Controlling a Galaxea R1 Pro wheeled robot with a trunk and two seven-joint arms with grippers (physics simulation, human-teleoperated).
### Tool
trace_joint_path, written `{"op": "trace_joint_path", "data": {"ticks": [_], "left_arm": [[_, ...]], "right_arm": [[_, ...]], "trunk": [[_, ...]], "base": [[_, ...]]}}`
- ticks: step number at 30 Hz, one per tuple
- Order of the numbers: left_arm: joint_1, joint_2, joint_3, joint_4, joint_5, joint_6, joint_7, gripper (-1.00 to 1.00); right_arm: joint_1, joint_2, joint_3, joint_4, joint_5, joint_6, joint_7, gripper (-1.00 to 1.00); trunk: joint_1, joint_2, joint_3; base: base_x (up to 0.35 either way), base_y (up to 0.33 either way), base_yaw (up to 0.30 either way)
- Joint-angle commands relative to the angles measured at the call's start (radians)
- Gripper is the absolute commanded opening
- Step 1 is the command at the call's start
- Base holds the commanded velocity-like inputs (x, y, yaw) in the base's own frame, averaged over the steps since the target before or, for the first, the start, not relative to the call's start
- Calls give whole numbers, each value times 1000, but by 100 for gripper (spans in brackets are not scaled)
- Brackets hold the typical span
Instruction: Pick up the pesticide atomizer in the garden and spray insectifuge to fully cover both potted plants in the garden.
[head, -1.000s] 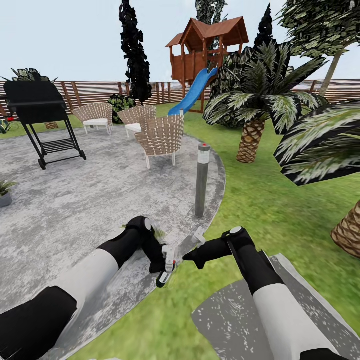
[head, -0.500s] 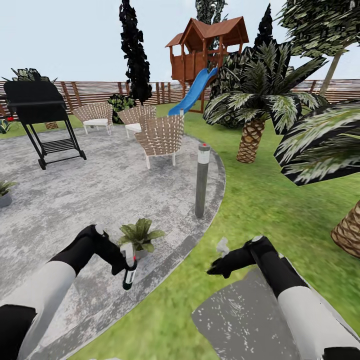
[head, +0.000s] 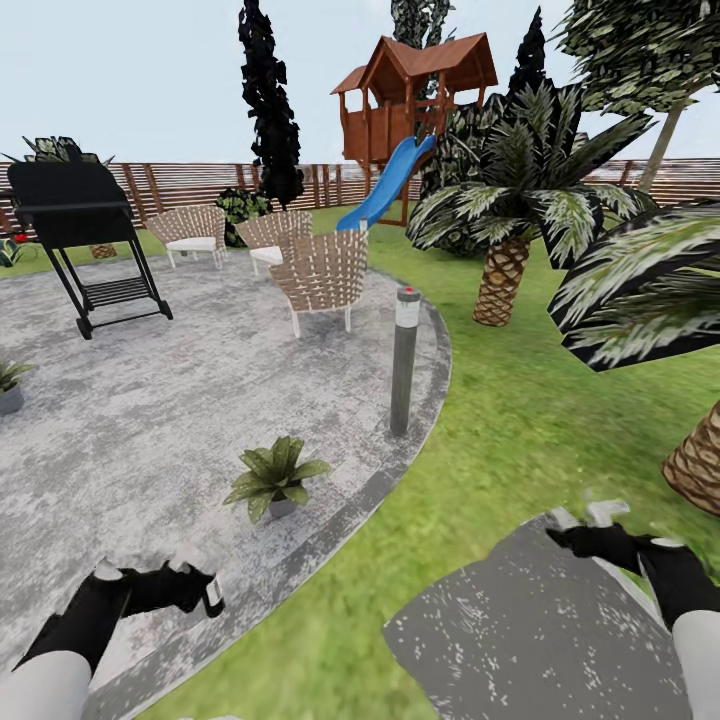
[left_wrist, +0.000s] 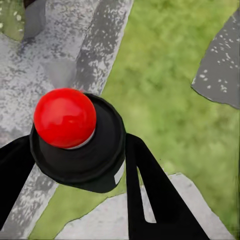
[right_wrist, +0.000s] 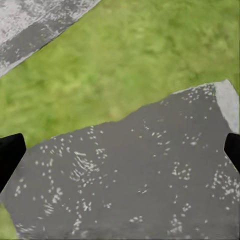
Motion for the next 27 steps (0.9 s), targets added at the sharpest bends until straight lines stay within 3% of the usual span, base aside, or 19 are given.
{"op": "trace_joint_path", "data": {"ticks": [1,2,4,7,10,19,27], "left_arm": [[13,-8,60,8,2,-23,-3,-100],[26,-16,115,39,1,-70,17,-100],[37,-19,169,143,1,-151,123,-100],[70,-18,223,253,4,-206,301,-100],[98,-20,276,316,4,-259,403,-100],[104,-26,293,484,-1,-275,427,-100],[104,-27,293,527,-2,-275,426,-100]], "right_arm": [[2,5,-63,77,3,-23,-2,100],[4,8,-132,183,3,-84,-37,100],[13,13,-197,346,2,-224,-184,100],[68,18,-216,428,-16,-426,-261,100],[87,18,-220,448,-67,-507,-273,100],[91,21,-218,454,-83,-523,-281,100],[93,21,-215,467,-79,-522,-283,100]], "trunk": [[0,-1,-1],[0,-1,-1],[0,-1,-1],[0,-1,-1],[0,-1,-1],[0,-1,-1],[0,-1,-1]], "base": [[0,0,0],[0,0,0],[0,0,0],[0,0,0],[0,0,0],[0,0,0],[0,0,0]]}}
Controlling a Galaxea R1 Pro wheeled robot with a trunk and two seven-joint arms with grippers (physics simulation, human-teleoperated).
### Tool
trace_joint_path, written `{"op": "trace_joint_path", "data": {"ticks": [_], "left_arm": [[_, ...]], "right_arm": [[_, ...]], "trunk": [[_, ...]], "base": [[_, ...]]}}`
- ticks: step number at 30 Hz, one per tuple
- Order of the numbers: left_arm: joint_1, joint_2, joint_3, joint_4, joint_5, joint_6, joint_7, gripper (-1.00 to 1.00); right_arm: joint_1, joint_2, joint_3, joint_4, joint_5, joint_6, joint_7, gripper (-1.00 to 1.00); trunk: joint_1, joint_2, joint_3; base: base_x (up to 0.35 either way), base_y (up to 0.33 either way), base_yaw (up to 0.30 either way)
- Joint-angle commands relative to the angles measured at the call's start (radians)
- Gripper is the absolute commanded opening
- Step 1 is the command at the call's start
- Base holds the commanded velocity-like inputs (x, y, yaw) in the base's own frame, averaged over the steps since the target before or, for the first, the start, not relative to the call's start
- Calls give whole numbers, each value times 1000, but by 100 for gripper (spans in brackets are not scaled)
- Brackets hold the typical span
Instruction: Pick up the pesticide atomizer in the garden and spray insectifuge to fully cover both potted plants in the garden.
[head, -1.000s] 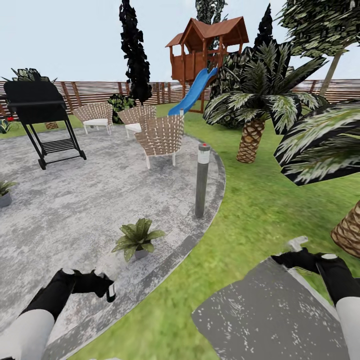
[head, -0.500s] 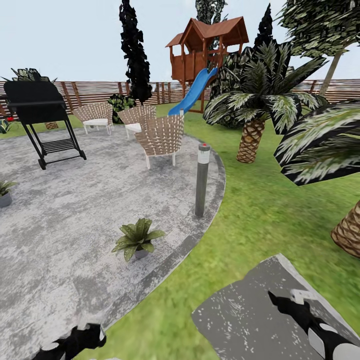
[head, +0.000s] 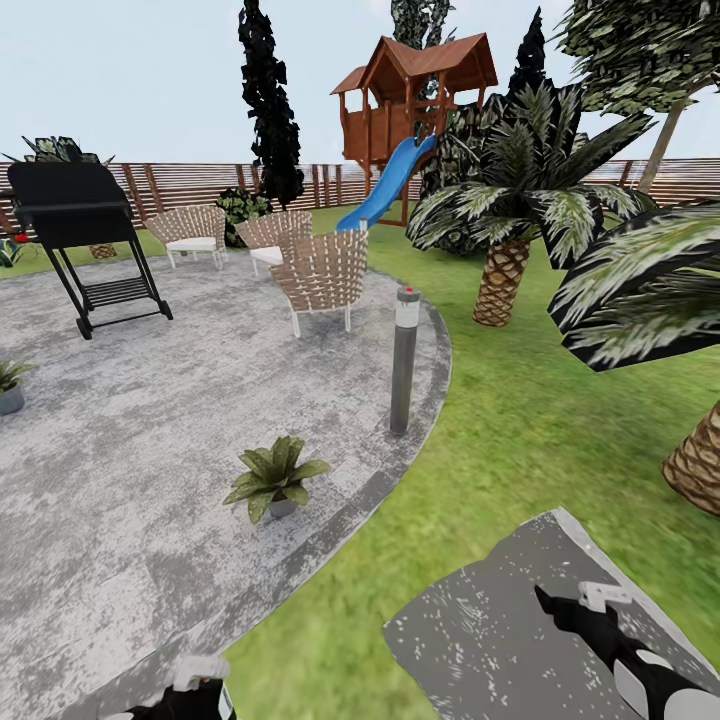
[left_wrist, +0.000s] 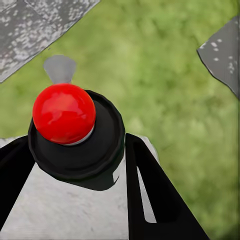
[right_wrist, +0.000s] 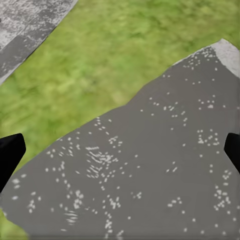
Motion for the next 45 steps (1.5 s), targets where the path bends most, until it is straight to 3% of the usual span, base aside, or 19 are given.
{"op": "trace_joint_path", "data": {"ticks": [1,22,26,30,34,45], "left_arm": [[-1,0,8,2,-10,-4,-3,-100],[-1,0,7,10,-10,-4,-3,-100],[-1,0,7,10,-10,-4,-2,-100],[15,0,7,32,-10,-4,-2,-100],[33,-10,7,53,-10,-4,-2,-100],[38,-14,7,56,-10,-3,-2,-100]], "right_arm": [[-1,0,-9,1,7,-2,4,100],[1,3,-8,3,8,-2,3,100],[1,43,-8,3,8,-2,3,100],[1,123,-8,3,8,-2,3,100],[1,171,-9,3,8,-2,3,100],[1,181,-10,2,8,-2,3,100]], "trunk": [[0,0,-1],[0,0,-1],[0,0,-1],[0,0,-1],[0,0,-1],[0,0,-1]], "base": [[0,0,0],[0,0,0],[0,0,0],[0,0,0],[0,0,0],[0,0,0]]}}
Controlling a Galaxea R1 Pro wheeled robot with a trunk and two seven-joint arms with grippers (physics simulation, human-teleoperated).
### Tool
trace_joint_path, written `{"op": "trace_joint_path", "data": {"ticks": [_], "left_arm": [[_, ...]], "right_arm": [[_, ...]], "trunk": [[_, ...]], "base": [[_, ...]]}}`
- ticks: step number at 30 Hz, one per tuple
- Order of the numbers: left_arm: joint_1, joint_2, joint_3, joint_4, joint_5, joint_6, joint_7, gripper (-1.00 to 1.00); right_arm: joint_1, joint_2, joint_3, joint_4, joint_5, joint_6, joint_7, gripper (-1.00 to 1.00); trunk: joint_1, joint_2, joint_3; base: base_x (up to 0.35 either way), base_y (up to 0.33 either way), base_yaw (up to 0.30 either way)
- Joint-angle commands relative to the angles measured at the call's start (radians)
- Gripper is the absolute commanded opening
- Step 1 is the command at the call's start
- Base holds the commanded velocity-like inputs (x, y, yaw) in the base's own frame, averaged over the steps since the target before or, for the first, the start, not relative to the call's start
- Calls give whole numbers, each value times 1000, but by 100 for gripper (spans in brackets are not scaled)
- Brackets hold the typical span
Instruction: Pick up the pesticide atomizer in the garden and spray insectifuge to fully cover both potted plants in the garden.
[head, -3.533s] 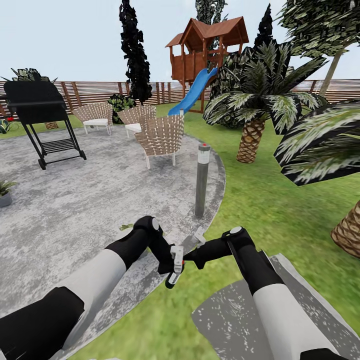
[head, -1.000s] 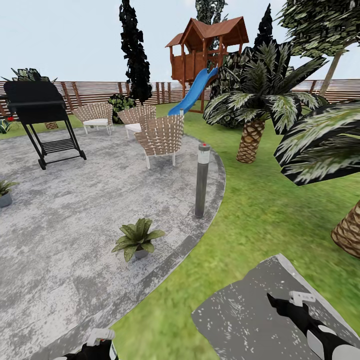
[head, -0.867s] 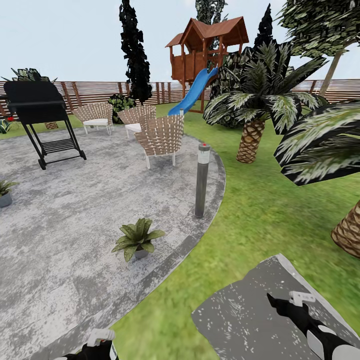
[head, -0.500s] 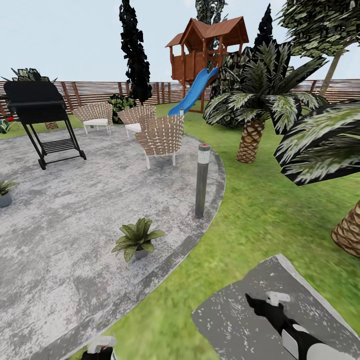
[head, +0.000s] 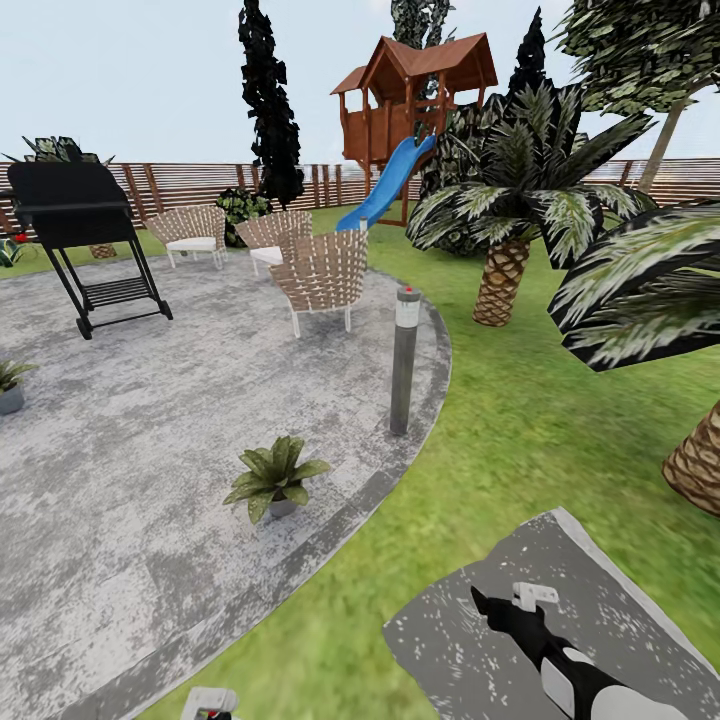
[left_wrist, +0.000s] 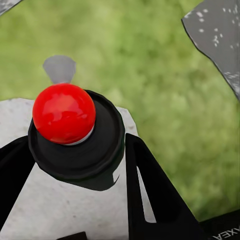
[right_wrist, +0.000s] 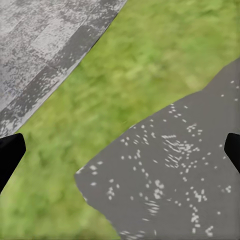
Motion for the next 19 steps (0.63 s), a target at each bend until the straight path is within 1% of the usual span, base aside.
{"op": "trace_joint_path", "data": {"ticks": [1,19], "left_arm": [[0,0,8,0,-10,-4,-2,-100],[0,-1,8,0,-10,-4,-3,-100]], "right_arm": [[0,0,-9,1,7,-2,4,100],[0,0,-8,0,7,-2,4,100]], "trunk": [[0,0,-1],[0,0,-1]], "base": [[0,0,0],[0,0,0]]}}
